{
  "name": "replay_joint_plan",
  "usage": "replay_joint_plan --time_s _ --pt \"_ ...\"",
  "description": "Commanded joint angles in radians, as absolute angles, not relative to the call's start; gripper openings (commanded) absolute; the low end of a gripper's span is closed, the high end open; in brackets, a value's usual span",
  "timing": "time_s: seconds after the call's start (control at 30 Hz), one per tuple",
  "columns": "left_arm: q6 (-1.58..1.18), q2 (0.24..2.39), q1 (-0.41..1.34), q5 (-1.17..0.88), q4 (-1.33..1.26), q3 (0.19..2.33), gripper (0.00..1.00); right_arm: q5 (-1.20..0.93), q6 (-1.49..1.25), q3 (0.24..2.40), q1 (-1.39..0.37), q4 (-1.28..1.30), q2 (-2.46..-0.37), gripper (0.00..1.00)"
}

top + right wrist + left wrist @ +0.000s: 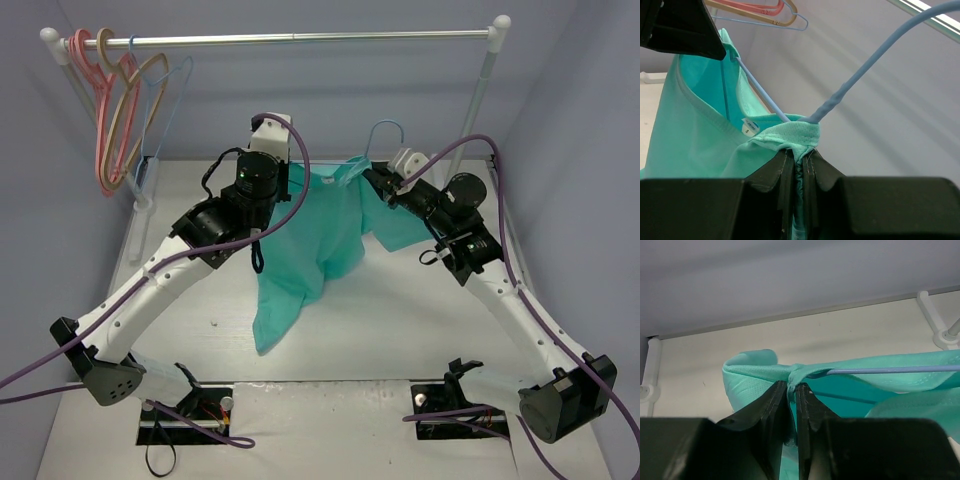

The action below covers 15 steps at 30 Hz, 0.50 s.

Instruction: Place the t-shirt on the hanger

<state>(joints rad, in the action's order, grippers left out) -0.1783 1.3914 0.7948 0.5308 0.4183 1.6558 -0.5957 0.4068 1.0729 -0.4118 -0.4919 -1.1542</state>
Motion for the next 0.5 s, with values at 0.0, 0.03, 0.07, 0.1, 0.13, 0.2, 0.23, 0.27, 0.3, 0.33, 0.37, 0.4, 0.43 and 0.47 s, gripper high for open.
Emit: replay_joint_plan --time_s 0.0,0.03,0.07,0.1,0.13,0.2,0.23,0.27,0.3,0.33,0.37,0.4,0.43,0.47 --pt "-0.173 1.379 0.796 0.531 0.331 1.698 0.15 -0.611 0.377 1.092 -0.408 -0.656 -1.134 0.0" --pt "-0.175 1.382 0.796 0.491 0.324 1.703 0.15 -0.612 0.364 1.085 -0.408 -0.672 -1.135 0.0" --pt "-0.175 1.384 0.796 0.471 0.318 1.706 0.15 -0.615 0.359 1.081 -0.408 -0.676 -1.137 0.0" --pt "-0.175 1.384 0.798 0.454 0.308 1.709 0.15 -0.62 0.356 1.08 -0.411 -0.681 -1.137 0.0" --pt "-0.178 1.384 0.798 0.427 0.31 1.718 0.15 -0.62 0.353 1.078 -0.413 -0.692 -1.135 0.0" --pt "-0.187 1.387 0.796 0.405 0.305 1.724 0.15 -0.621 0.35 1.078 -0.413 -0.698 -1.137 0.0" --pt "-0.192 1.387 0.798 0.397 0.304 1.727 0.15 -0.621 0.348 1.077 -0.414 -0.707 -1.138 0.0" --pt "-0.195 1.39 0.796 0.379 0.295 1.73 0.15 -0.623 0.345 1.08 -0.416 -0.712 -1.141 0.0" --pt "-0.196 1.393 0.798 0.368 0.29 1.733 0.15 -0.624 0.342 1.08 -0.416 -0.716 -1.144 0.0" --pt "-0.195 1.396 0.798 0.361 0.285 1.736 0.15 -0.63 0.339 1.081 -0.422 -0.727 -1.149 0.0" --pt "-0.187 1.404 0.796 0.348 0.282 1.747 0.15 -0.634 0.337 1.081 -0.425 -0.733 -1.155 0.0" --pt "-0.184 1.408 0.796 0.347 0.282 1.756 0.15 -0.635 0.333 1.081 -0.426 -0.739 -1.157 0.0" --pt "-0.183 1.413 0.798 0.342 0.282 1.769 0.15 -0.638 0.33 1.081 -0.429 -0.748 -1.161 0.0" --pt "-0.176 1.42 0.798 0.334 0.281 1.784 0.15 -0.64 0.328 1.081 -0.434 -0.753 -1.167 0.0"
